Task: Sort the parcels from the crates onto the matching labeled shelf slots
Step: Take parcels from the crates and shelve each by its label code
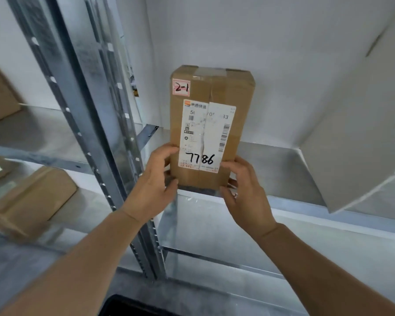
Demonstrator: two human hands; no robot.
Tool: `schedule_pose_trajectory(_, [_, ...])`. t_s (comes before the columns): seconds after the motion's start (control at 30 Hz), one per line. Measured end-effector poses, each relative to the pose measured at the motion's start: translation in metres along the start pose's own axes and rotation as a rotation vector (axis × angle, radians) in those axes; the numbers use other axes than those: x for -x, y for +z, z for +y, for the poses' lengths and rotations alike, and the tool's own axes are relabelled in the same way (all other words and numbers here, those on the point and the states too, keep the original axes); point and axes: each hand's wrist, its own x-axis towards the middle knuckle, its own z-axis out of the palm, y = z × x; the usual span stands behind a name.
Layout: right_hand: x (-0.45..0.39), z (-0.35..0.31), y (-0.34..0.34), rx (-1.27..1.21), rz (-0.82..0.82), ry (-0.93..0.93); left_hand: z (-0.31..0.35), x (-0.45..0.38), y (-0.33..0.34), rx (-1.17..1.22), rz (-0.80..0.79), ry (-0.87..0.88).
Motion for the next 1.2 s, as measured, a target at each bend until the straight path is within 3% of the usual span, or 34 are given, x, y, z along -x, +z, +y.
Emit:
schedule_pose_trajectory(0.17, [-0.009,-0.004,0.005,-0.241,0.043,0.28,0.002,-0.017,0.006,0.205,0.09,-0.203])
schedule_pose_trajectory(0.3, [-0.023,-0.003,0.005,-0.389,0.048,0.424,0.005,-0.034,-0.001,0.216,0.032,-0.277])
schedule_pose_trajectory(0.5, [-0.046,0.004,0.007,-0.339,-0.032,0.478,0.003,-0.048,-0.003,0.168,0.018,-0.319])
schedule_pose_trajectory(1.03, [-0.064,0.016,0.008,-0.251,-0.061,0.462,-0.002,-0.059,0.001,0.107,0.028,-0.356])
schedule_pose_trajectory(1.2, [-0.058,0.012,0.005,-0.276,-0.074,0.529,-0.001,-0.053,-0.004,0.104,0.025,-0.444])
